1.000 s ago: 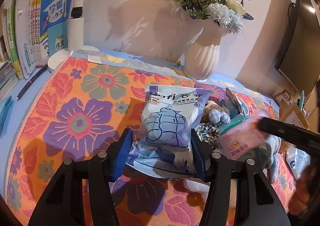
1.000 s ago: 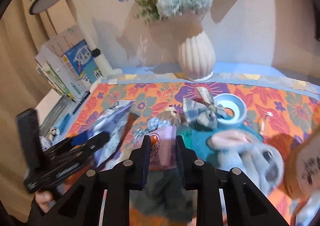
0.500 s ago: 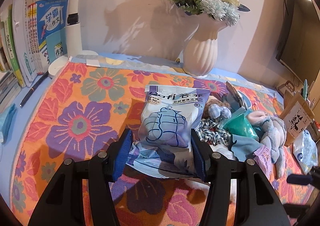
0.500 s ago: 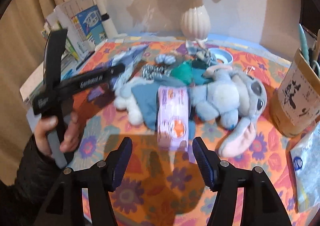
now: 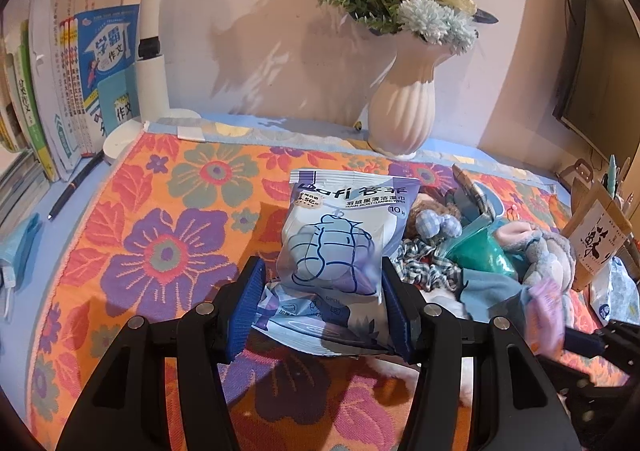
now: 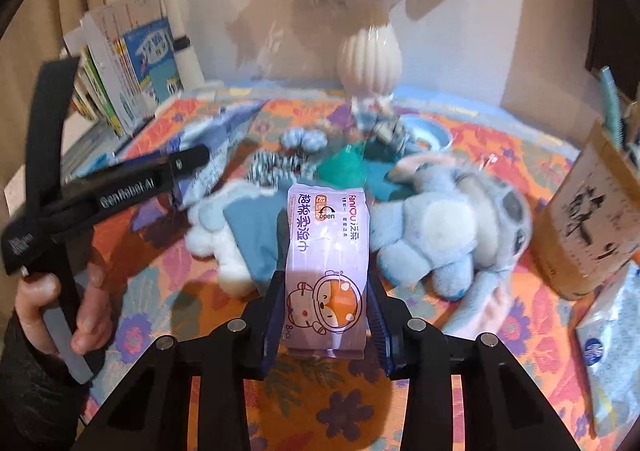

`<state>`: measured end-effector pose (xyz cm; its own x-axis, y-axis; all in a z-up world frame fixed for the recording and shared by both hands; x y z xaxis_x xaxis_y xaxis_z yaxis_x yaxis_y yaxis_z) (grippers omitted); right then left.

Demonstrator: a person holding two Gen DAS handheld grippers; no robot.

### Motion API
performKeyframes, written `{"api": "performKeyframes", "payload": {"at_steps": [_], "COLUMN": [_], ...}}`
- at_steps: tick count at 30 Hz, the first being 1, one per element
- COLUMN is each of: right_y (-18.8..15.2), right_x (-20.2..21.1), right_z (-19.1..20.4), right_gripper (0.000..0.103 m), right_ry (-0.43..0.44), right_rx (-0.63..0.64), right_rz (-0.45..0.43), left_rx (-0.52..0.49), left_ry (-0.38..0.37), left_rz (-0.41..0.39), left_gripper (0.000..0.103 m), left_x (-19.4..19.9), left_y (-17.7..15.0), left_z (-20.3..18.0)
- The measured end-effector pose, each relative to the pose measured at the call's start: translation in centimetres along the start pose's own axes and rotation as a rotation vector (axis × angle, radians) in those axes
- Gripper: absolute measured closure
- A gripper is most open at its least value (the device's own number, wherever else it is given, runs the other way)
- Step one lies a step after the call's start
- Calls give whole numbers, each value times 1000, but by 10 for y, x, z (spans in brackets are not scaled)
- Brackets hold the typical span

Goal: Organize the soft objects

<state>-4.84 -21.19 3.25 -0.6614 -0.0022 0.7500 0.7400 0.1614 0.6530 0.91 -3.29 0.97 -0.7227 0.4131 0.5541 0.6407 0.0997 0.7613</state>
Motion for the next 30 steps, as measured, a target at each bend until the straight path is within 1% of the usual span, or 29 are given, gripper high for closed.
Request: {"api": "performKeyframes", "payload": {"at_steps": [2,5,7,9,11,13,15,20,24,27,28,30], "right_y": [6,14,17,23,30,37,42,49,44,34,28,15], "right_x": [10,21,27,33,41,50,58,76,87,91,90,87], "right_z": [-7,-21,-31,-42,-58,-77,-97,-157,-213,-262,-284,-317], "right_gripper": [66,66,66,66,66,66,66,66,66,66,66,66], "right_ry": [-2,-1,-1,-6,-21,-39,-57,-144,-234,-323,-354,-386], "right_rx": [-20,-68,-102,-127,-155,-187,-225,-331,-432,-520,-561,-625], "right_rz": [-28,-59,-70,-81,-106,-134,-156,-196,-206,-192,-175,-140], "left_rx": [0,-30,-59,-91,-120,-139,-159,-243,-294,-322,-328,-325], "left_ry": [4,8,-17,-28,-40,-68,-89,-148,-220,-256,-274,-310], "left_rz": [-10,-14,-48,-69,-89,-110,-117,-116,-102,-97,-95,-84], "left_gripper": [50,50,50,50,50,50,50,50,50,50,50,50], "left_x": [3,8,18,26,30,33,33,24,13,3,-2,-10], "left_y": [2,11,26,38,49,59,66,80,94,105,110,116], "left_z": [-3,-16,-35,-53,-71,-94,-115,-179,-236,-277,-293,-317]}}
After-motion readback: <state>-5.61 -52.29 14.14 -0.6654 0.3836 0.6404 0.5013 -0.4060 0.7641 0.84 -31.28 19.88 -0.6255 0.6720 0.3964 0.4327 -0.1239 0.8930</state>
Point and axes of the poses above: each gripper's, at about its wrist camera, not at the fingertips, and x roughly against the way its jaws point, z to its left, y to its top, the point moved 6 cm from there along -x, roughly the way its jaws point, and after that the axes turned 15 degrees about -y, right-handed, at the moved point
